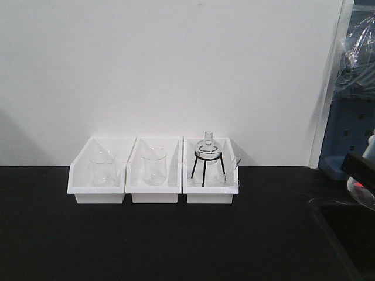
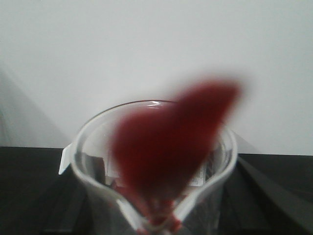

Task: Grab beaker from right and move to left

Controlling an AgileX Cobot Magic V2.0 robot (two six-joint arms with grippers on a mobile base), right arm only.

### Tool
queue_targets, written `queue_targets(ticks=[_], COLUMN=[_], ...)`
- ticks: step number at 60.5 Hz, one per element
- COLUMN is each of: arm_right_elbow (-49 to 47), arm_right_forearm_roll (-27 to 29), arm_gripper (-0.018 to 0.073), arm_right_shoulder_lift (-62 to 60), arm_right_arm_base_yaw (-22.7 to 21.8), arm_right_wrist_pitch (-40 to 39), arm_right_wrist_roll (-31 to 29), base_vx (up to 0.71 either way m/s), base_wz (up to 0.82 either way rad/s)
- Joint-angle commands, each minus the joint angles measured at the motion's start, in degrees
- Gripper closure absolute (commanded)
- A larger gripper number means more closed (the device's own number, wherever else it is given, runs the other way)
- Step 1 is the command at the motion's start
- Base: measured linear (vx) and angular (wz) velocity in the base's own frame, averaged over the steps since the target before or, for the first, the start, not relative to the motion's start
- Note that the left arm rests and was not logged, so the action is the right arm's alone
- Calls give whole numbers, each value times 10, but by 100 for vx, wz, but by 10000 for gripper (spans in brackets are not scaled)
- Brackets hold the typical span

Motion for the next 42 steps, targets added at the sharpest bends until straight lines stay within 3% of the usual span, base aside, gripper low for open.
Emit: queue_targets(ticks=[1, 27, 42], arm_right_elbow=[-19, -19, -19], arm_right_forearm_roll=[-17, -17, -15], arm_gripper=[561, 561, 561], arm_right_shoulder_lift=[-4, 40, 247], arm_right_arm_base_yaw=[-2, -2, -1], arm_right_wrist_pitch=[16, 28, -62], arm_right_wrist_roll=[-1, -10, -114], base_vx=[1, 0, 0], base_wz=[-5, -1, 0])
